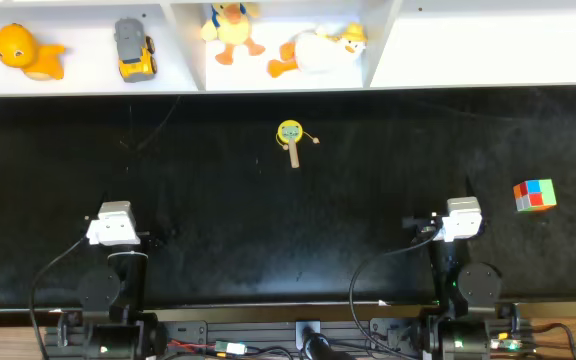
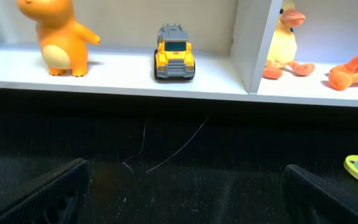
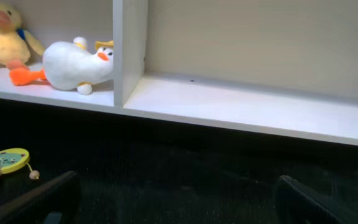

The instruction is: Store Toys

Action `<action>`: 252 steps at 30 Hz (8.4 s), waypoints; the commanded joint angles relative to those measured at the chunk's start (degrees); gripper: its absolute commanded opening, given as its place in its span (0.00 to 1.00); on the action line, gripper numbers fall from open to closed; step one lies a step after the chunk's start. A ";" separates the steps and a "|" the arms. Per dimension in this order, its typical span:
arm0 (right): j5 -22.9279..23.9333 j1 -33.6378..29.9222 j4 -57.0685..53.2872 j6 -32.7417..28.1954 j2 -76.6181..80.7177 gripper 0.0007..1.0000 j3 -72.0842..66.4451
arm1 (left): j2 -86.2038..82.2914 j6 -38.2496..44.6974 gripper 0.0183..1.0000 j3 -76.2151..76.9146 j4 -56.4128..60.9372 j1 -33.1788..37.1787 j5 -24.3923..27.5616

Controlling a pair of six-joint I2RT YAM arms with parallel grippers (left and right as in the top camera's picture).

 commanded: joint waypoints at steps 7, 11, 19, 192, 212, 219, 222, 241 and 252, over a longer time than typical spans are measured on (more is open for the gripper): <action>0.39 -0.35 0.46 0.00 -0.48 0.99 -0.31 | -0.52 1.25 1.00 -0.20 -0.04 0.31 0.31; 4.50 -0.35 0.26 -0.20 -0.48 1.00 -0.31 | -0.52 1.25 1.00 -0.20 -0.04 0.31 0.31; 4.09 0.09 0.24 -0.15 -0.48 1.00 -0.31 | -0.52 1.25 1.00 -0.20 -0.04 0.31 0.31; 20.76 42.93 -20.37 37.53 102.82 1.00 62.07 | -0.52 1.25 1.00 -0.20 -0.04 0.31 0.31; 20.59 43.21 -20.68 39.54 105.70 0.89 62.07 | -0.52 1.25 1.00 -0.20 -0.04 0.31 0.31; 20.11 43.28 -20.68 39.78 105.72 0.72 62.07 | -0.52 1.25 1.00 -0.20 -0.04 0.31 0.31; 20.11 43.28 -20.68 39.78 105.70 0.61 62.07 | -0.52 1.25 1.00 -0.20 -0.04 0.31 0.31; 19.21 43.28 -20.59 39.76 105.70 0.13 62.07 | -0.52 1.25 1.00 -0.20 -0.04 0.31 0.31; 20.79 43.28 -26.10 39.71 100.35 0.09 62.05 | -0.52 1.25 1.00 -0.20 -0.04 0.31 0.31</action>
